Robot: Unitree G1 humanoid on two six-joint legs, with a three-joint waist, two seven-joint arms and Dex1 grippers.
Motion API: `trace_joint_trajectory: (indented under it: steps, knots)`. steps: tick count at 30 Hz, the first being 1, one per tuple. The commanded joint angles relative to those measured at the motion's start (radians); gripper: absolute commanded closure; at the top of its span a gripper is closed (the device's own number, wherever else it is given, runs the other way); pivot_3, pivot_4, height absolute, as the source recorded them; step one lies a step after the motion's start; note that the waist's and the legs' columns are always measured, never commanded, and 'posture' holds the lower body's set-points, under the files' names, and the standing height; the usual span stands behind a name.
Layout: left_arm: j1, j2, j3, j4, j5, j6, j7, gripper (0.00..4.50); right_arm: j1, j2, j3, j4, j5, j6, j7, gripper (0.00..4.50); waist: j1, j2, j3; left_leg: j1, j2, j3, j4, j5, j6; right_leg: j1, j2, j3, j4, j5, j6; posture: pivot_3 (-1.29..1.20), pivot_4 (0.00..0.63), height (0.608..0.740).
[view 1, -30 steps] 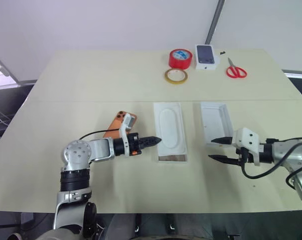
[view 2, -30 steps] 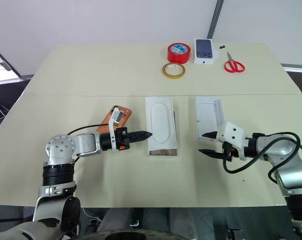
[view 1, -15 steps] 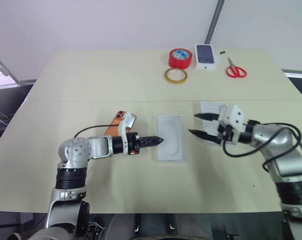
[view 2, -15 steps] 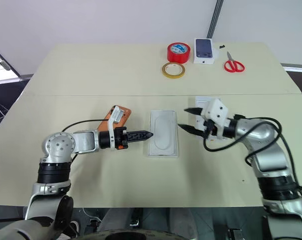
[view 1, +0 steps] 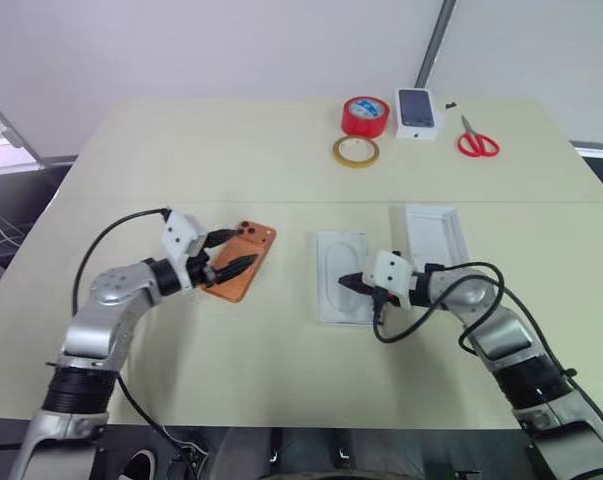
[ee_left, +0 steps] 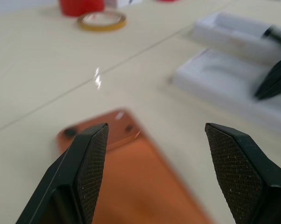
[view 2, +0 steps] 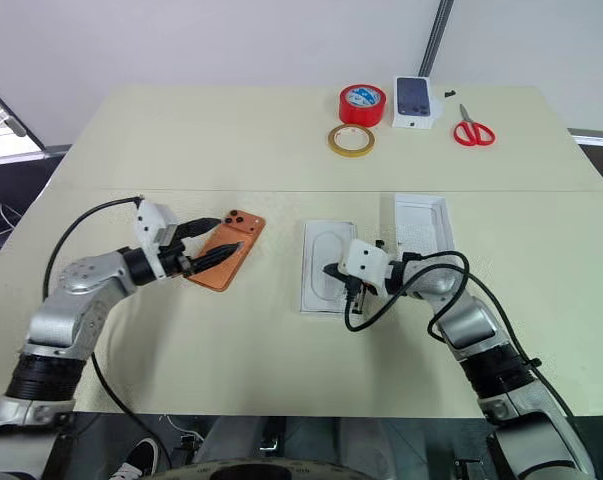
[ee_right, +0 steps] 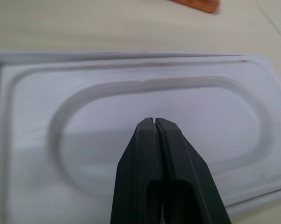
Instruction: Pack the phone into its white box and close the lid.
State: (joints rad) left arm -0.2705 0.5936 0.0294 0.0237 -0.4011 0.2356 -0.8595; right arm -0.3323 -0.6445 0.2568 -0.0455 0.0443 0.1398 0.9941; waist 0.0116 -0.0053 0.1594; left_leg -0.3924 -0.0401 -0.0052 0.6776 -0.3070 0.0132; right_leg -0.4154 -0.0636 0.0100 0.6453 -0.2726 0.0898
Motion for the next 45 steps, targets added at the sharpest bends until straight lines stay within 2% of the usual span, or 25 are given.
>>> trace_joint_trajectory:
  steps: [1,6,11,15,18,23,26,34,40,45]
  knots:
    - [-0.025,-0.004,0.058,0.045,-0.009,-0.037,-0.002,1.03,0.026,-0.016,0.007,-0.089,0.085,0.049,0.096,4.41,-0.001,-0.001,0.000,0.000,0.000,0.000,0.000,0.000,0.000,0.000,0.000,0.000,0.000,0.000,0.000,0.00,0.150,0.740]
    - [-0.049,-0.021,0.063,0.077,0.007,-0.044,0.015,1.03,0.010,-0.006,0.003,-0.088,0.097,0.065,0.114,4.41,-0.002,-0.001,0.000,0.000,0.000,0.000,0.000,0.000,0.000,0.000,0.000,0.000,0.000,0.000,0.000,0.00,0.150,0.740]
    - [-0.065,-0.023,0.062,0.111,0.004,0.020,0.036,1.03,-0.033,0.020,-0.023,-0.016,0.065,0.015,0.053,4.41,-0.007,-0.001,0.000,0.000,0.000,0.000,0.000,0.000,0.000,-0.001,0.000,0.000,0.001,0.000,0.000,0.00,0.150,0.740]
    - [-0.139,-0.004,0.125,0.169,-0.099,0.242,0.054,1.03,-0.108,0.052,-0.063,0.053,0.034,-0.063,-0.035,4.41,-0.009,-0.001,0.001,0.000,0.000,0.000,0.000,0.000,0.000,-0.001,0.000,0.000,0.003,0.000,0.000,0.00,0.150,0.740]
    - [-0.205,0.029,0.162,0.228,-0.160,0.411,0.036,1.03,-0.167,0.105,-0.080,0.049,0.080,-0.023,-0.063,4.41,-0.017,-0.001,0.001,-0.001,0.000,0.000,0.002,0.000,0.000,-0.003,0.001,0.000,0.005,0.000,0.001,0.00,0.150,0.740]
    - [-0.297,0.126,0.051,0.371,-0.091,0.535,-0.081,1.03,-0.268,0.245,0.019,0.058,0.020,0.087,-0.137,4.41,-0.032,-0.002,0.001,-0.002,0.000,0.000,0.001,0.002,-0.003,-0.005,0.002,-0.001,0.006,0.000,0.001,0.00,0.150,0.740]
    - [-0.343,0.142,-0.003,0.450,-0.076,0.568,-0.181,1.03,-0.315,0.304,0.088,0.114,-0.041,0.131,-0.163,4.41,-0.030,-0.002,0.001,-0.003,0.000,0.000,0.002,0.005,-0.007,-0.007,0.002,-0.001,0.009,0.000,0.001,0.00,0.150,0.740]
    - [-0.478,0.106,-0.137,0.723,0.065,0.507,-0.347,1.03,-0.487,0.424,0.236,0.340,-0.110,0.363,-0.087,4.41,-0.025,-0.002,0.001,-0.005,-0.002,0.000,0.004,0.005,-0.008,-0.010,0.001,-0.001,0.011,0.000,0.001,0.00,0.150,0.740]
    - [-0.506,0.074,-0.187,0.788,0.112,0.567,-0.450,1.03,-0.520,0.491,0.276,0.454,-0.177,0.322,-0.140,4.41,-0.029,-0.001,-0.002,-0.004,-0.002,0.000,0.005,0.005,-0.008,-0.010,0.000,-0.001,0.016,0.000,0.001,0.00,0.150,0.740]
    - [-0.491,0.041,-0.230,0.753,0.128,0.651,-0.496,1.03,-0.516,0.537,0.271,0.481,-0.181,0.327,-0.148,4.41,-0.033,0.000,-0.007,0.000,-0.003,0.000,0.004,0.004,-0.007,-0.009,0.000,0.000,0.018,0.000,0.001,0.00,0.150,0.740]
